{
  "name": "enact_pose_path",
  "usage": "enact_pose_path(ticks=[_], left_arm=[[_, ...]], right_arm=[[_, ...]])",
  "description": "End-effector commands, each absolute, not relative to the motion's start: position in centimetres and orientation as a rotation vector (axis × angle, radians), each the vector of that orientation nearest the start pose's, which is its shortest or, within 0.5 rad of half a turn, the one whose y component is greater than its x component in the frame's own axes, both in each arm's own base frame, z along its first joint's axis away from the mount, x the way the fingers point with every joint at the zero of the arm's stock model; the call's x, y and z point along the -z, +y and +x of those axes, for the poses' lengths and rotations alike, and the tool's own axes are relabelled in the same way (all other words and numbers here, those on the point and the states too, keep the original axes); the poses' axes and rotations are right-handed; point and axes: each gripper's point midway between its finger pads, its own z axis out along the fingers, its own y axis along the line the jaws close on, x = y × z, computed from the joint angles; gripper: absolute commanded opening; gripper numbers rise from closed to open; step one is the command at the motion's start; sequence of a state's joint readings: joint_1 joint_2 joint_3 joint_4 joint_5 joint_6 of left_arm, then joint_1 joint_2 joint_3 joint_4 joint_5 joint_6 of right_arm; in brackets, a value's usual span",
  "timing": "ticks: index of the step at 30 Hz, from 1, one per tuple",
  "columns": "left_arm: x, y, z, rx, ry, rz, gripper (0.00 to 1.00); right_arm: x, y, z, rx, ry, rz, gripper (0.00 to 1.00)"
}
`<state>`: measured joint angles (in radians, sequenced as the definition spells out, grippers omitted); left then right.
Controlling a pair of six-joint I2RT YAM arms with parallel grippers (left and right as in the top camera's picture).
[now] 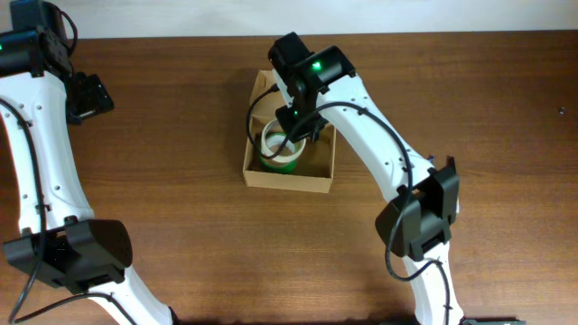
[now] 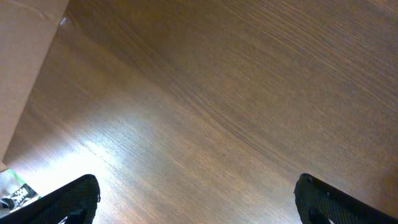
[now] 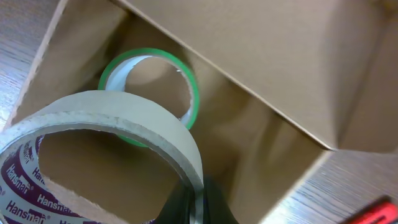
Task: Pack container
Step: 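Carry the white tape with the right gripper into the box, then release the white tape onto the green tape and withdraw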
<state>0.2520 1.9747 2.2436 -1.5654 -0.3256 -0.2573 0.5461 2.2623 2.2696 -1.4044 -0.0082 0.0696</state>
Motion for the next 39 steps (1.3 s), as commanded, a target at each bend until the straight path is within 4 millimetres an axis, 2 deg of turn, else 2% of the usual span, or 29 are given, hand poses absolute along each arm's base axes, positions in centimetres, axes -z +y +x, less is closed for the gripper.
enact_pose_path(ticks=[1, 6, 10, 23, 27, 29, 30, 31, 35, 37, 39], left_arm=[[-24.9, 15.7, 38.1, -0.466, 2.730, -0.783, 1.00], [-24.9, 15.7, 38.1, -0.466, 2.730, -0.783, 1.00], [-24.9, 15.7, 38.1, -0.466, 2.730, -0.783, 1.00], [-24.9, 15.7, 38.1, -0.466, 2.730, -0.783, 1.00], [-24.9, 15.7, 38.1, -0.466, 2.730, -0.783, 1.00], [-24.9, 15.7, 38.1, -0.466, 2.730, -0.783, 1.00], [-24.9, 15.7, 38.1, -0.466, 2.730, -0.783, 1.00], [-24.9, 15.7, 38.1, -0.466, 2.730, -0.783, 1.00], [-24.9, 15.7, 38.1, -0.466, 2.730, -0.783, 1.00], [-24.9, 15.7, 38.1, -0.466, 2.730, -0.783, 1.00], [-24.9, 15.7, 38.1, -0.466, 2.730, -0.783, 1.00]], right_arm=[[-11.8, 26.0, 39.9, -0.157, 2.935, -0.746, 0.04], [-10.6, 27.2, 39.7, -0.161, 2.936, -0.783, 0.04], [-9.9, 27.8, 40.4, -0.166, 2.916, -0.782, 0.04], [-7.4, 27.6, 42.1, -0.103, 2.905, -0.754, 0.04], [-7.1, 27.7, 42.5, -0.091, 2.893, -0.749, 0.08], [-6.9, 27.7, 42.6, -0.092, 2.892, -0.749, 0.16], [-6.9, 27.8, 42.6, -0.093, 2.891, -0.749, 0.26], [-7.0, 27.8, 42.7, -0.094, 2.888, -0.749, 0.30], [-7.5, 27.9, 42.9, -0.100, 2.874, -0.747, 0.31], [-8.8, 27.7, 43.1, -0.083, 2.849, -0.738, 0.31], [-11.1, 27.3, 43.3, -0.048, 2.807, -0.737, 0.31]])
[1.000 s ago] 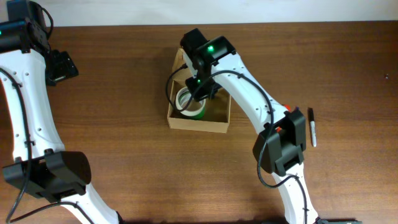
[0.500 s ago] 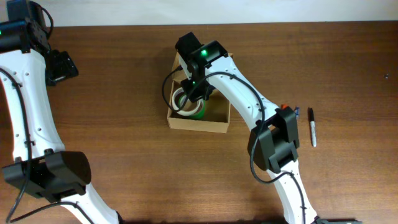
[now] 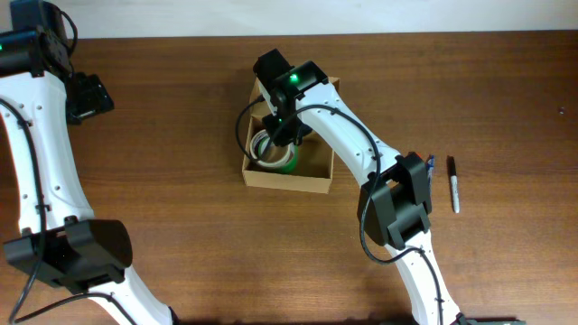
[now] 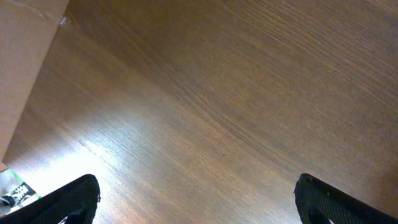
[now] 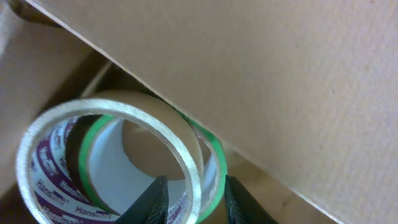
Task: Pack container
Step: 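Release the white tape onto the green tape and withdraw, then lower the right gripper onto the orange box cutter and grasp it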
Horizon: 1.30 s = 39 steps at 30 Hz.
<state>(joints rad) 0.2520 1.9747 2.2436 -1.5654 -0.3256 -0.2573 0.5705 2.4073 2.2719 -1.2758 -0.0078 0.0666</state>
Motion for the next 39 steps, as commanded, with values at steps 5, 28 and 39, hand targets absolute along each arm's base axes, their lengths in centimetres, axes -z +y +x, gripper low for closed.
enact_pose_path(ticks=[5, 28, 39], left_arm=[[-24.9, 15.7, 38.1, -0.466, 2.730, -0.783, 1.00], [-24.9, 15.7, 38.1, -0.466, 2.730, -0.783, 1.00], [-24.9, 15.7, 38.1, -0.466, 2.730, -0.783, 1.00]], right_arm=[[-21.1, 24.3, 43.2, 0.136, 2.621, -0.725, 0.32], [-20.4, 1.5, 29.7, 0.107, 2.853, 0.389, 0.54], [-9.9, 1.0, 28.9, -0.329, 2.932, 0.618, 0.57]])
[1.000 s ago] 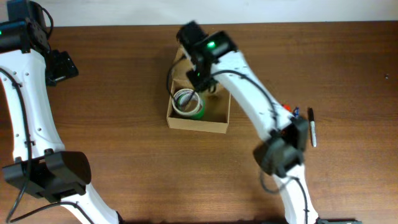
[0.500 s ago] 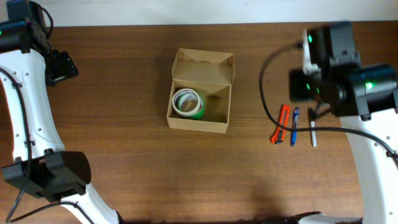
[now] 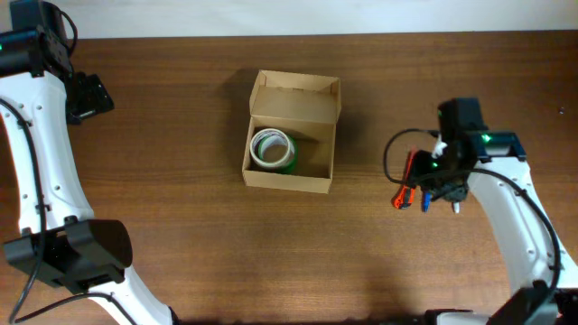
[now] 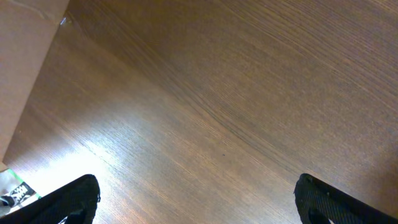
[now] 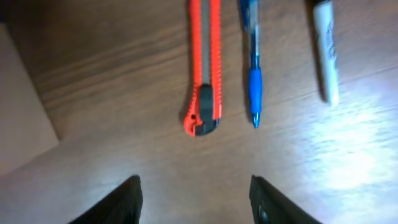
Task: Pack container
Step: 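Lower the right gripper onto the orange box cutter and grasp it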
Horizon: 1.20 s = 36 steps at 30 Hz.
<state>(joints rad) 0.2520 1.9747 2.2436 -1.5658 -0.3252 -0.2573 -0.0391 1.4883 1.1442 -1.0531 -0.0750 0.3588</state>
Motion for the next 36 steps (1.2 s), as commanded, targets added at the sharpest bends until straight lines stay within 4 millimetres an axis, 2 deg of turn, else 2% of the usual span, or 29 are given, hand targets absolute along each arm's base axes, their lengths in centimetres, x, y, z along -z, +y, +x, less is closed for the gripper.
enact_pose_path(ticks=[1, 10, 17, 23, 26, 29, 36], left_arm=[[-24.9, 15.7, 38.1, -0.466, 2.730, -0.783, 1.00], [-24.9, 15.7, 38.1, -0.466, 2.730, -0.783, 1.00], [-24.9, 15.7, 38.1, -0.466, 2.730, -0.783, 1.00], [-24.9, 15.7, 38.1, -0.466, 2.730, -0.783, 1.00], [-24.9, 15.7, 38.1, -0.466, 2.730, -0.783, 1.00], [-24.9, 15.7, 38.1, -0.466, 2.730, -0.783, 1.00], [-24.9, 15.7, 38.1, -0.466, 2.730, -0.783, 1.00]], right_arm=[[-9.4, 0.7, 28.9, -0.336, 2.931, 0.636, 0.57], [-5.2, 0.3, 30.6, -0.328, 2.989, 0.635, 0.61], [-1.1, -0.3, 31.0, -0.271, 3.050, 0.740, 0.61], [0.0, -1.2, 31.0, -0.184, 3.064, 0.750, 0.61], [0.1, -1.8, 31.0, -0.133, 3.054, 0.779, 0.60], [0.1, -2.1, 31.1, -0.103, 3.045, 0.789, 0.55], [0.2, -2.6, 31.2, -0.069, 3.033, 0.799, 0.55]])
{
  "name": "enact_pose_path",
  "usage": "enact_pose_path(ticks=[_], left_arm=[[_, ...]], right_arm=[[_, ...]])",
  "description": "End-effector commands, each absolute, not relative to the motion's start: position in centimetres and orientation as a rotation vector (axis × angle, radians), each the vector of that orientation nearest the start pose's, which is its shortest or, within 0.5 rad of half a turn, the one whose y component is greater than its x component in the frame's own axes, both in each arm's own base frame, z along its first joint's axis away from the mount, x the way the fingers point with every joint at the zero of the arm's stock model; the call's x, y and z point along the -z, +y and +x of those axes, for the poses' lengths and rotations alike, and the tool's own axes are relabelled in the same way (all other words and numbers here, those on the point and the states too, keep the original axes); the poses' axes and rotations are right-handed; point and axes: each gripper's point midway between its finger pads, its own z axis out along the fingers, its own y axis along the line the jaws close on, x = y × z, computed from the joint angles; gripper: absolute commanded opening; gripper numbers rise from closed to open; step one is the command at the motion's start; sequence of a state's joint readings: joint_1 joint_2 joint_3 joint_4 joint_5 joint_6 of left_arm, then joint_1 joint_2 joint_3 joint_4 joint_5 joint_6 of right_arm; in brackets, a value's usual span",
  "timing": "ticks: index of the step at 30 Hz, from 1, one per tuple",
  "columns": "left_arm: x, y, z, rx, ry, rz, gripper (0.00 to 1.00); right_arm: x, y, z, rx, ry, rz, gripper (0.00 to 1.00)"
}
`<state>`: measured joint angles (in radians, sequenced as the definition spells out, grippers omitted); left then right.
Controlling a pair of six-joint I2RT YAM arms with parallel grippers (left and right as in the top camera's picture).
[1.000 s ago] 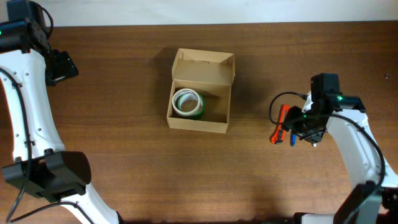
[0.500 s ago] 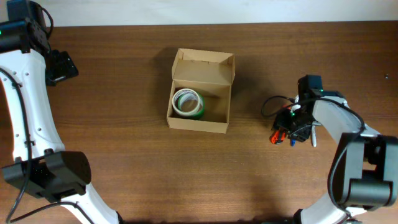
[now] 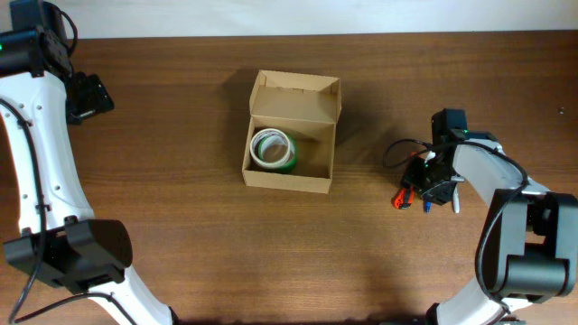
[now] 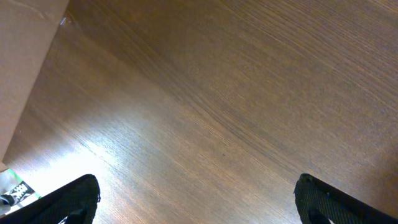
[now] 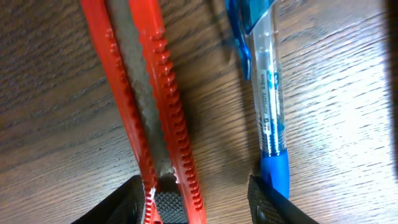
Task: Pack container
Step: 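Lower the right gripper onto the orange box cutter and grasp it, then lift the orange box cutter and carry it over the box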
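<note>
The open cardboard box (image 3: 291, 173) stands mid-table with a beige tape roll (image 3: 271, 144) lying on a green one (image 3: 287, 161). To its right lie a red utility cutter (image 5: 149, 106), a blue pen (image 5: 268, 106) and a white marker (image 3: 454, 197). My right gripper (image 5: 196, 202) is open, low over the table, its fingers (image 5: 127, 200) straddling the cutter's slider end, the other finger beside the pen's blue grip. My left gripper (image 4: 198, 202) is open over bare wood at the far left.
The box's back flap (image 3: 296, 86) stands up. The right arm's cable (image 3: 397, 149) loops over the table between box and cutter. A pale brown surface (image 4: 25, 56) fills the upper left corner of the left wrist view.
My right gripper has dropped from well above the cutter, pen and marker to just over the cutter, still open. The left arm, box and tape rolls have not moved.
My right gripper held the beige tape roll over the box with the green roll inside. Then the beige roll lay on the green one, the fingers loosely about its wall. Then the gripper was open above the cutter and pens, now close over the cutter.
</note>
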<state>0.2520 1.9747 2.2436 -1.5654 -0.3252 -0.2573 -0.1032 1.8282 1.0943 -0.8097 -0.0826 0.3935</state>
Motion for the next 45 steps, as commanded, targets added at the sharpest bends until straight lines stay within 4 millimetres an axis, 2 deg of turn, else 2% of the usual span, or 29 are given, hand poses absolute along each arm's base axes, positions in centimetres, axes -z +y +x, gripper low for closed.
enact_pose_path(ticks=[1, 11, 18, 24, 29, 35, 39, 43, 45], left_arm=[[-24.9, 15.7, 38.1, -0.466, 2.730, -0.783, 1.00], [-24.9, 15.7, 38.1, -0.466, 2.730, -0.783, 1.00], [-24.9, 15.7, 38.1, -0.466, 2.730, -0.783, 1.00], [-24.9, 15.7, 38.1, -0.466, 2.730, -0.783, 1.00], [-24.9, 15.7, 38.1, -0.466, 2.730, -0.783, 1.00], [-24.9, 15.7, 38.1, -0.466, 2.730, -0.783, 1.00], [-24.9, 15.7, 38.1, -0.466, 2.730, -0.783, 1.00], [-24.9, 15.7, 38.1, -0.466, 2.730, -0.783, 1.00], [-24.9, 15.7, 38.1, -0.466, 2.730, -0.783, 1.00]], right_arm=[[0.2, -2.6, 31.3, -0.066, 3.028, 0.809, 0.55], [0.2, -2.5, 31.8, -0.076, 3.008, 0.798, 0.55], [0.2, -2.0, 31.5, 0.041, 3.071, 0.524, 0.56], [0.2, -1.9, 31.6, 0.058, 3.098, 0.322, 0.56], [0.3, -2.5, 32.0, 0.086, 3.079, 0.322, 0.56], [2.2, -2.1, 31.2, 0.067, 3.145, 0.325, 0.55], [3.4, -1.9, 30.8, 0.050, 3.181, 0.346, 0.47], [3.4, -1.9, 30.8, 0.050, 3.180, 0.345, 0.33], [3.4, -1.9, 30.8, 0.049, 3.180, 0.346, 0.22]])
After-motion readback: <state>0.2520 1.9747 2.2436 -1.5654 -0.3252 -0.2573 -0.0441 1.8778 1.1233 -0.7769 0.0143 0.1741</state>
